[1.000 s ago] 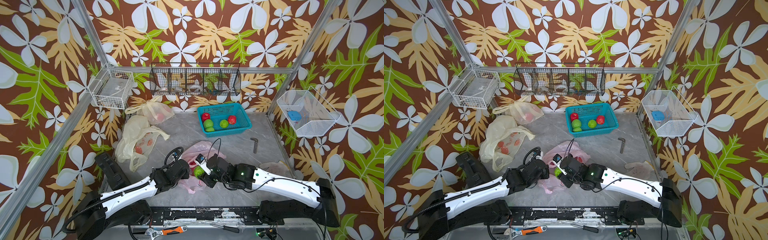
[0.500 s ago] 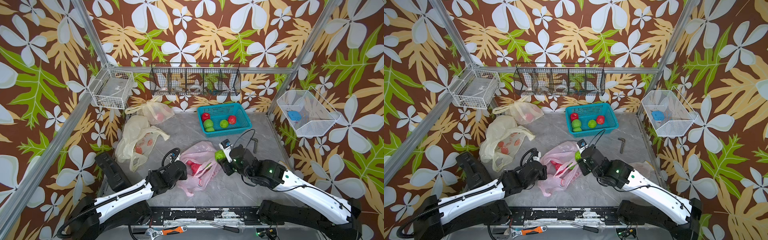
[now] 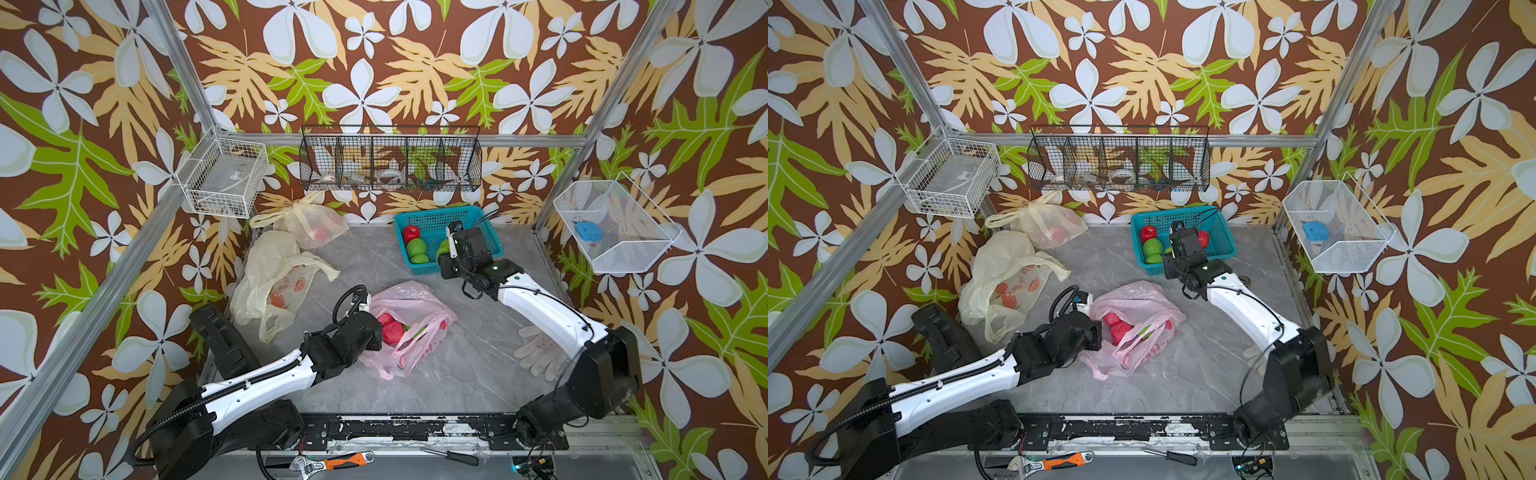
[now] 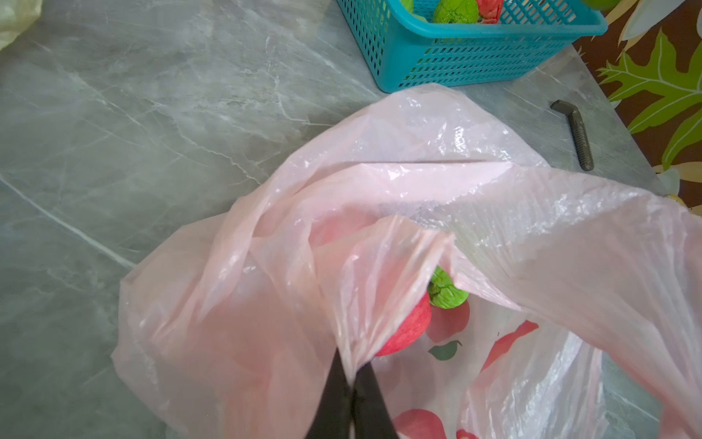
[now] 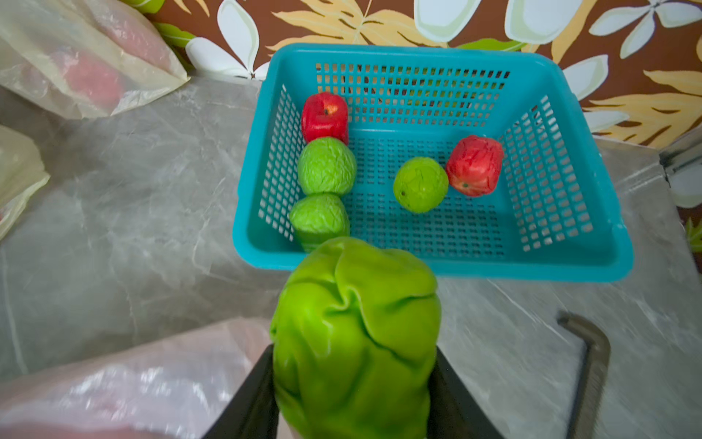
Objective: Untie the knot of a plastic bag & take out the apple
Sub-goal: Place the apple in the basket, then pick up the apple from the plastic bag.
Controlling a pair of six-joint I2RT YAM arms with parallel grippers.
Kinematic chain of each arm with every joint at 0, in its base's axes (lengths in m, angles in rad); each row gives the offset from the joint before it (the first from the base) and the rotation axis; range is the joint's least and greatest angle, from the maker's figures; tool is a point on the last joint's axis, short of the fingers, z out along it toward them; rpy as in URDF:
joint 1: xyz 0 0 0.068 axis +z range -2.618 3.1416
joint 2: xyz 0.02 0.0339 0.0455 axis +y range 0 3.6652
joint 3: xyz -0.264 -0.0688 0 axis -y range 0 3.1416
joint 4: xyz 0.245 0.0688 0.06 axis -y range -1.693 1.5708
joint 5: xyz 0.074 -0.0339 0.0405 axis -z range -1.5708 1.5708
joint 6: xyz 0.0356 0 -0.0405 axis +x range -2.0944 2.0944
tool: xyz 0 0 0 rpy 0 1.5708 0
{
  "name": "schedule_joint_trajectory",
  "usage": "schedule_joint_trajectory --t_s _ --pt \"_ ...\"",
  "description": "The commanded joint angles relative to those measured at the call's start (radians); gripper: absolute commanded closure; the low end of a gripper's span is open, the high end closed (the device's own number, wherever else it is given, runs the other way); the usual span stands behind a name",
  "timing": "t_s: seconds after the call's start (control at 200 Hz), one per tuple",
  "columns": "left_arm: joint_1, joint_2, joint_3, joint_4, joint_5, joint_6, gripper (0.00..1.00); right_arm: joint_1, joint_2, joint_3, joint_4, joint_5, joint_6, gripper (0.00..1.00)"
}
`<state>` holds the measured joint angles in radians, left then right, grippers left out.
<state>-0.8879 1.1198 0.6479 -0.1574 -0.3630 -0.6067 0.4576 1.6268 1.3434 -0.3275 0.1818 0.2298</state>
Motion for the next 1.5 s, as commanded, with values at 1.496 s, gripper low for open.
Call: schedule_joint_trajectory --t_s 1.496 --pt "0.187 0.114 0.016 0.172 0.267 0.058 1.0 0.471 -0.17 -0.211 0.136 -0.103 0.197 0.65"
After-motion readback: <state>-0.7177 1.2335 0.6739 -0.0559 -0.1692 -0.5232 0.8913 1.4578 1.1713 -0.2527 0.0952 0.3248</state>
